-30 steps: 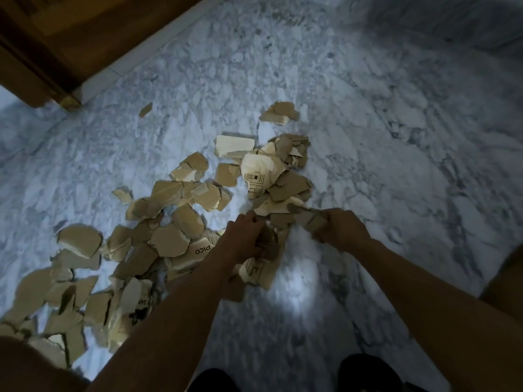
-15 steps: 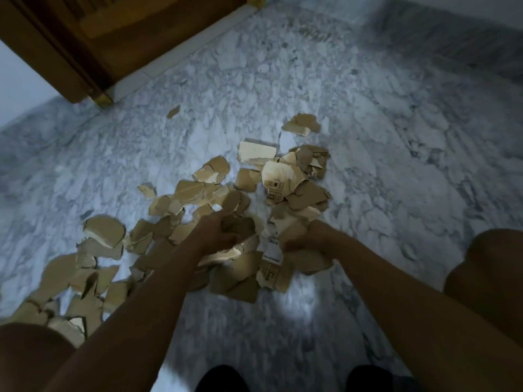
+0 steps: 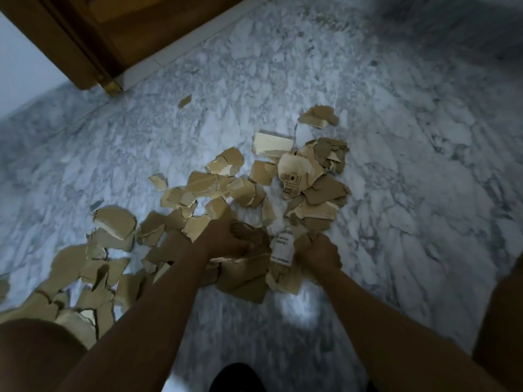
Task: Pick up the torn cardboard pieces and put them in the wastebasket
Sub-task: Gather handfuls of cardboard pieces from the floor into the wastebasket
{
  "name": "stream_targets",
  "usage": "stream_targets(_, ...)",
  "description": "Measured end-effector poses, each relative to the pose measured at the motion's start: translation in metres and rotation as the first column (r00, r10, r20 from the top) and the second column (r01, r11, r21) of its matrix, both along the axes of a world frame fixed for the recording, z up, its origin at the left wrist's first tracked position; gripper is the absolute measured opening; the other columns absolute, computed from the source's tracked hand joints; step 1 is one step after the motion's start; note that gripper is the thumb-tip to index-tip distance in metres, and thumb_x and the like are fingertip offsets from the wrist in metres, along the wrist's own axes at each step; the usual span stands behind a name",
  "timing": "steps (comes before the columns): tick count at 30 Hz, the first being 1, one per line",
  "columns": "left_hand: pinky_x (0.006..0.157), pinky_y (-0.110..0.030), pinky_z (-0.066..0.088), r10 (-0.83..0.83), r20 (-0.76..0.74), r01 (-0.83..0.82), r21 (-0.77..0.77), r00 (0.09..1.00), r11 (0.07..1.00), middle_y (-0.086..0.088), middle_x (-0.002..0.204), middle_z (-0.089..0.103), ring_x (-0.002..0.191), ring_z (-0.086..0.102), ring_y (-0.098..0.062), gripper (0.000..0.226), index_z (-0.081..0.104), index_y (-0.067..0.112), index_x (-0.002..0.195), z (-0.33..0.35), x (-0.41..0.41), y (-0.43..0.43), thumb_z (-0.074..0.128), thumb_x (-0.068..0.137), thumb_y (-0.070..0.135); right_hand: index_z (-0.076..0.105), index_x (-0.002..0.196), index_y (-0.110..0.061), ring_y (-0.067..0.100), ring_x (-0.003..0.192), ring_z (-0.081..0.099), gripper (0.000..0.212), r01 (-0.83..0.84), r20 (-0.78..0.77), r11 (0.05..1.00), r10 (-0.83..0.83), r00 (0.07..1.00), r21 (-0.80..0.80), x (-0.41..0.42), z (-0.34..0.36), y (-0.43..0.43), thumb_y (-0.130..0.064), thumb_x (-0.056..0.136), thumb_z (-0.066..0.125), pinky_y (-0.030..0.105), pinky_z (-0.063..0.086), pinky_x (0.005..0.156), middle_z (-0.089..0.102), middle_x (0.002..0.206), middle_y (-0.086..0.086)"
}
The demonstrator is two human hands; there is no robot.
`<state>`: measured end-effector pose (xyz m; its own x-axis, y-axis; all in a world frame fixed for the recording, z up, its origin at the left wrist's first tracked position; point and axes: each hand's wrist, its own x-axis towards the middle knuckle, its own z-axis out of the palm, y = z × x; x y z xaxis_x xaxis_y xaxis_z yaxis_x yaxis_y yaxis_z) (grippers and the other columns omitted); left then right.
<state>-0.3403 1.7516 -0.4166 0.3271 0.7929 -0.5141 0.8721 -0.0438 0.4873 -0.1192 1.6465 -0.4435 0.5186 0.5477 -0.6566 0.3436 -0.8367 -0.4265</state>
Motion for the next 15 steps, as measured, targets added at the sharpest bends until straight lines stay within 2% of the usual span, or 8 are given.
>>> stream_targets(1, 0.068, -0.023, 0.045, -0.014, -0.002, 0.014, 0.005, 1.0, 1.0, 0.007, 0.083, 0.067, 0.087, 0.067, -0.015, 0.041, 0.07, 0.023, 0.101, 0.003, 0.006, 0.003, 0.088, 0.067, 0.038, 0.062, 0.113, -0.019, 0.029, 0.099, 0.064, 0.043, 0.003, -0.015, 1.0, -0.003, 1.0, -0.002, 0.009, 0.003, 0.0, -0.038, 0.075, 0.069, 0.044, 0.054, 0.089, 0.066, 0.111, 0.01)
stream_targets(3, 0.069, -0.026, 0.046, -0.033, -0.022, 0.033, -0.003, 0.999, 0.999, 0.004, 0.078, 0.065, 0.086, 0.067, -0.018, 0.028, 0.069, 0.024, 0.085, 0.011, 0.015, 0.012, 0.086, 0.069, 0.039, 0.063, 0.103, -0.013, 0.019, 0.079, 0.063, 0.037, 0.021, -0.149, 0.999, -0.016, 0.989, 0.032, 0.029, 0.01, 0.001, -0.032, 0.075, 0.077, 0.03, 0.057, 0.063, 0.065, 0.094, 0.006)
stream_targets(5, 0.066, -0.025, 0.046, -0.024, -0.026, 0.024, -0.017, 0.999, 1.0, 0.004, 0.08, 0.065, 0.086, 0.066, -0.018, 0.041, 0.069, 0.021, 0.089, 0.017, 0.022, 0.021, 0.087, 0.063, 0.047, 0.059, 0.102, -0.012, 0.015, 0.073, 0.058, 0.043, 0.034, -0.284, 0.998, -0.02, 0.959, 0.045, 0.036, 0.015, 0.002, -0.029, 0.072, 0.085, 0.02, 0.047, 0.043, 0.061, 0.089, 0.004)
stream_targets(6, 0.065, -0.025, 0.045, 0.001, -0.026, -0.001, -0.007, 1.0, 1.0, 0.004, 0.083, 0.066, 0.087, 0.067, -0.018, 0.046, 0.069, 0.019, 0.091, 0.017, 0.023, 0.026, 0.087, 0.061, 0.049, 0.058, 0.109, -0.012, 0.019, 0.083, 0.059, 0.056, 0.011, -0.278, 1.0, -0.005, 0.961, 0.023, 0.032, 0.012, 0.005, -0.033, 0.067, 0.088, 0.021, 0.049, 0.047, 0.06, 0.098, 0.006)
stream_targets(7, 0.065, -0.025, 0.045, 0.018, -0.023, -0.018, 0.01, 1.0, 1.0, 0.003, 0.084, 0.066, 0.087, 0.066, -0.018, 0.045, 0.068, 0.019, 0.091, 0.018, 0.023, 0.028, 0.088, 0.062, 0.046, 0.055, 0.12, -0.013, 0.026, 0.1, 0.057, 0.07, -0.031, -0.212, 0.999, 0.025, 0.977, -0.026, 0.024, 0.006, 0.007, -0.04, 0.063, 0.087, 0.027, 0.054, 0.062, 0.057, 0.113, 0.009)
stream_targets(9, 0.068, -0.028, 0.045, 0.047, -0.038, -0.046, 0.032, 0.998, 0.998, 0.001, 0.088, 0.063, 0.09, 0.065, -0.021, 0.049, 0.066, 0.015, 0.098, 0.019, 0.021, 0.029, 0.09, 0.063, 0.04, 0.049, 0.132, -0.02, 0.037, 0.122, 0.04, 0.074, -0.133, -0.068, 0.98, 0.124, 0.99, -0.146, -0.006, -0.006, 0.009, -0.051, 0.071, 0.076, 0.042, 0.045, 0.089, 0.043, 0.137, 0.011)
stream_targets(12, 0.07, -0.028, 0.046, 0.057, -0.054, -0.057, 0.005, 0.997, 0.998, 0.0, 0.091, 0.067, 0.092, 0.066, -0.021, 0.062, 0.068, 0.013, 0.106, 0.017, 0.016, 0.023, 0.091, 0.057, 0.046, 0.06, 0.122, -0.021, 0.041, 0.122, 0.036, 0.041, -0.047, 0.075, 0.992, 0.056, 0.996, -0.118, -0.048, -0.013, 0.004, -0.044, 0.087, 0.064, 0.049, 0.043, 0.092, 0.027, 0.146, 0.011)
stream_targets(15, 0.069, -0.03, 0.05, 0.061, -0.072, -0.062, -0.009, 0.996, 0.998, -0.005, 0.096, 0.07, 0.089, 0.067, -0.022, 0.092, 0.067, 0.013, 0.108, 0.011, 0.009, 0.02, 0.078, 0.037, 0.07, 0.062, 0.116, -0.02, 0.038, 0.115, 0.044, 0.04, -0.056, 0.11, 0.996, 0.064, 0.992, -0.071, -0.056, -0.023, -0.003, -0.044, 0.085, 0.07, 0.044, 0.048, 0.09, 0.033, 0.138, 0.012)
